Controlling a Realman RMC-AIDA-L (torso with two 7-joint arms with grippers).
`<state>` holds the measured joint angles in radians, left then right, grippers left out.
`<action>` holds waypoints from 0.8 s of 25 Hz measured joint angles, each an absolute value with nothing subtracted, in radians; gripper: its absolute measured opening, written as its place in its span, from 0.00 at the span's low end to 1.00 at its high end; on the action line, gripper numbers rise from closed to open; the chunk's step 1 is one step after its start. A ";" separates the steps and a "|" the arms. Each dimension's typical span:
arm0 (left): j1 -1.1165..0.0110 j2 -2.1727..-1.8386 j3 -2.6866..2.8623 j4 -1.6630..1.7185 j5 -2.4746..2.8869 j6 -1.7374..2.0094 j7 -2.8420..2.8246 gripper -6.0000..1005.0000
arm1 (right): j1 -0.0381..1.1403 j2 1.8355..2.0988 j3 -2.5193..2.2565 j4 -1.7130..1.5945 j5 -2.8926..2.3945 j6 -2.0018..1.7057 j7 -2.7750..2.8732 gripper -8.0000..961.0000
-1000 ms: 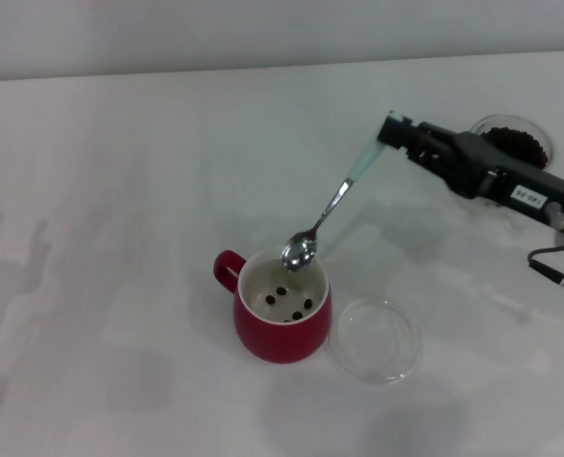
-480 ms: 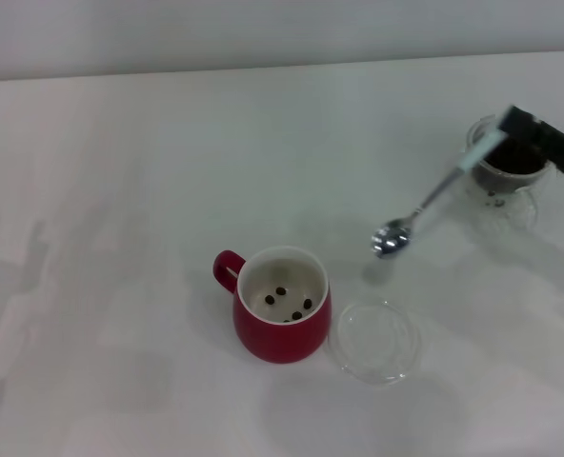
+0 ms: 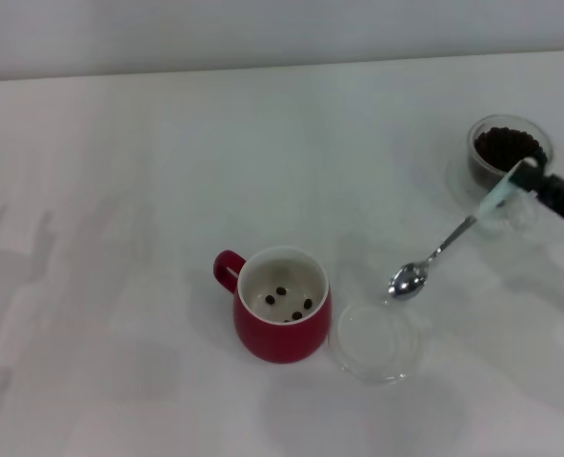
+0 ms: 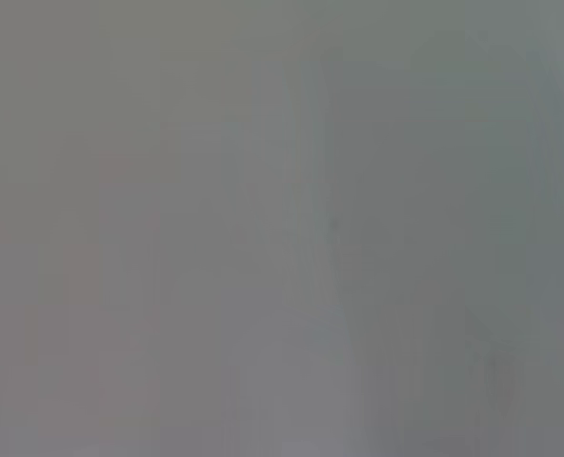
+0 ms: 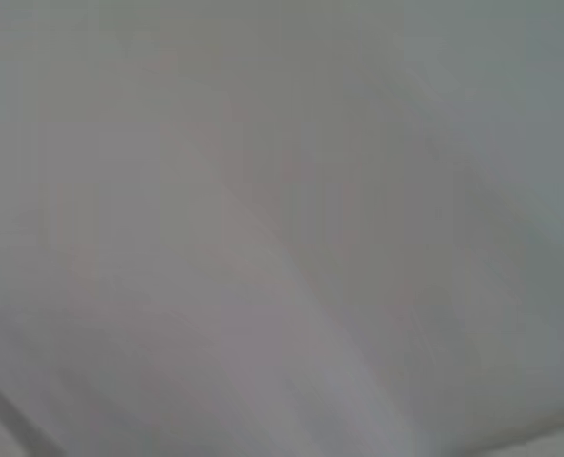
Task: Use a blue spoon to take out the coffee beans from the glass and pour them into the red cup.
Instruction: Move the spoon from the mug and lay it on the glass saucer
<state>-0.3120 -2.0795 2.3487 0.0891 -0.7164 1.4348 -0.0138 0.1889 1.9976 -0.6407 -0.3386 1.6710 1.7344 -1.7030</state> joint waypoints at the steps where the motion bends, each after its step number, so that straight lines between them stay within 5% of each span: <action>1: -0.313 -2.079 2.349 0.089 -0.716 1.435 -0.014 0.58 | 0.190 1.999 -0.643 -0.334 1.664 1.724 -1.709 0.16; 20: -0.319 -2.078 2.346 0.087 -0.718 1.428 -0.014 0.58 | 0.222 2.002 -0.712 -0.318 1.581 1.612 -1.775 0.16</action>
